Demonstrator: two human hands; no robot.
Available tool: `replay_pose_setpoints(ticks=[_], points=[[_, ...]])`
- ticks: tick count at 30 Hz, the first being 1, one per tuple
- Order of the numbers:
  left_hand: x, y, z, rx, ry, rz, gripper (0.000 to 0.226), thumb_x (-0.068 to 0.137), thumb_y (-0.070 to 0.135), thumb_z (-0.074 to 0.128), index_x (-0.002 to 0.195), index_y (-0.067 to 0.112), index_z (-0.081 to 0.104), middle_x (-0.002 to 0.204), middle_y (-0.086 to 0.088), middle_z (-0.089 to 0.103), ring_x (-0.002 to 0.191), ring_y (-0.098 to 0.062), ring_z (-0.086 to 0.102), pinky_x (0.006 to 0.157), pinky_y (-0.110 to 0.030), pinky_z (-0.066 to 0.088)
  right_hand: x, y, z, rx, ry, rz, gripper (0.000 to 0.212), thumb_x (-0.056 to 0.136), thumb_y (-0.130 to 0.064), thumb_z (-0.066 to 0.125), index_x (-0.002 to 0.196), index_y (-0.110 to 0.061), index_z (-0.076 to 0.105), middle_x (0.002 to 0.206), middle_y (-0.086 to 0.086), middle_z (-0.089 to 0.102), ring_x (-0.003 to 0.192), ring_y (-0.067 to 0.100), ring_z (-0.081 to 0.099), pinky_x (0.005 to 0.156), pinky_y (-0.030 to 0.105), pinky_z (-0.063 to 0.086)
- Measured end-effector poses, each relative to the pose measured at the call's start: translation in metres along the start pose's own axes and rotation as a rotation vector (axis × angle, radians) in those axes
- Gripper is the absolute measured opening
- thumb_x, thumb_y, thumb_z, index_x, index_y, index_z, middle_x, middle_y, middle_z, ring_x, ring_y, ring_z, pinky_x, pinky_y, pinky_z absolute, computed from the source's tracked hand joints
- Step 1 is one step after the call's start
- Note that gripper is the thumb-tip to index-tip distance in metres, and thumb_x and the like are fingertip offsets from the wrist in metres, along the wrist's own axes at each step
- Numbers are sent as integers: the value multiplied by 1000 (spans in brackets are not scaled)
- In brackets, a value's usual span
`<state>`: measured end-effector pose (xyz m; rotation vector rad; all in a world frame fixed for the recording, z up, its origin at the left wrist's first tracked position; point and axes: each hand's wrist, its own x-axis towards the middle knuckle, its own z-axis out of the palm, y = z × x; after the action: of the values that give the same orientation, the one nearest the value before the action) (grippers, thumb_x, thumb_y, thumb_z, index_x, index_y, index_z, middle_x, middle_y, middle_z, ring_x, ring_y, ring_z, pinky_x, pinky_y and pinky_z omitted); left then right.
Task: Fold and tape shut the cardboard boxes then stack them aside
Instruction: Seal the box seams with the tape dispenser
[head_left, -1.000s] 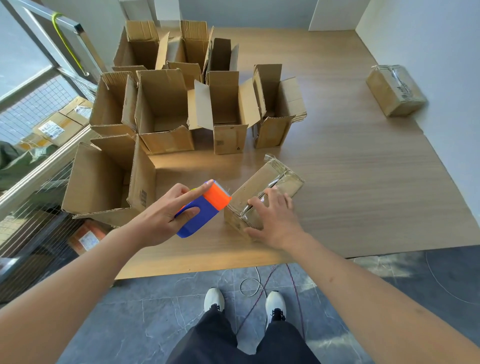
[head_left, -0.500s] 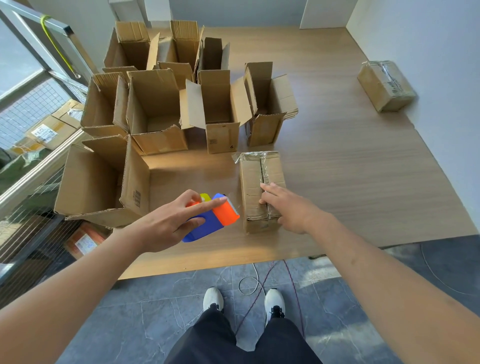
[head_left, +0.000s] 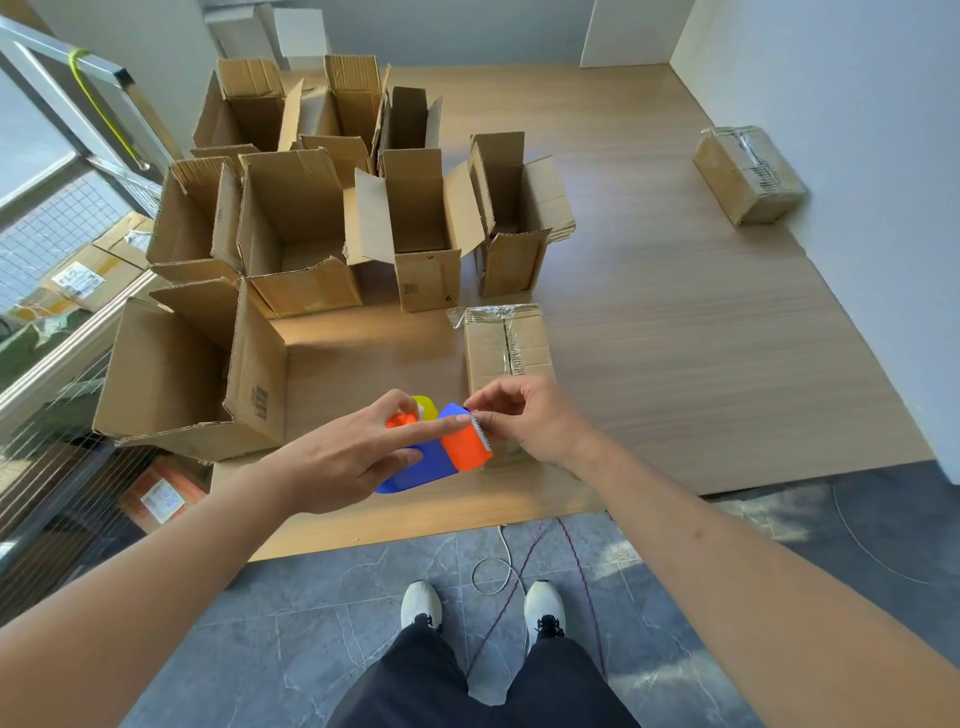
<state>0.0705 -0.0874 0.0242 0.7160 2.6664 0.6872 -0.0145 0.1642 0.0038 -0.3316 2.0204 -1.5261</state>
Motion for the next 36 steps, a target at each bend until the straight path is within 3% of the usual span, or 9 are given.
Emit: replay_pose_setpoints(ticks=[2,6,13,18,22,27,33,36], points=[[3,4,2,10,7,-3,66,109,29,41,152,67,8,134,4,33,92,-21,49,85,-29,44,-4,1,-1,12,55,10,7,87,-5,80,93,-8,77,83,2,76,74,7,71,65,20,55],[11,11,9,94,10,17,67,109,31,39,153,65,3,127,1,35,97,-20,46,90,-31,41,-11,13,-4,11,181,25,11,83,-2,82,82,-12,79,78,6,77,69,17,73,67,33,62],[-8,-16,8,93,-100,-117,63,110,36,28,150,68,-9,120,5,36,93,-12,45,87,-28,41,-36,34,-65,54,417,109,8,83,5,79,87,-1,78,79,11,77,67,22,73,67,26,62],[3,-18,4,39,-137,-148,51,101,58,7,150,69,-3,115,6,38,90,-16,47,85,-34,44,-42,48,-84,77,424,150,12,82,7,79,85,-5,77,77,12,75,66,23,72,66,29,63],[15,-22,5,48,-184,-166,56,109,42,24,147,73,-3,114,6,39,90,-17,49,87,-35,44,-36,61,-82,85,431,166,17,83,7,79,82,-10,76,76,12,74,66,22,70,65,29,63],[19,-28,6,35,-268,-224,58,109,42,25,143,77,-6,113,8,40,88,-16,51,84,-32,46,-25,71,-75,77,404,181,16,85,7,78,85,-9,76,72,6,72,61,16,68,62,25,61],[30,-28,12,57,-284,-274,59,111,40,27,140,80,-6,110,5,42,84,-21,53,78,-31,46,-13,92,-70,43,407,199,13,86,1,78,98,-5,76,80,16,73,70,27,71,71,38,64],[35,-26,16,66,-279,-275,59,111,39,27,141,79,-6,108,3,42,84,-20,53,75,-30,43,-11,101,-69,38,368,186,40,91,-8,76,126,-24,65,91,3,75,75,25,74,73,33,63]])
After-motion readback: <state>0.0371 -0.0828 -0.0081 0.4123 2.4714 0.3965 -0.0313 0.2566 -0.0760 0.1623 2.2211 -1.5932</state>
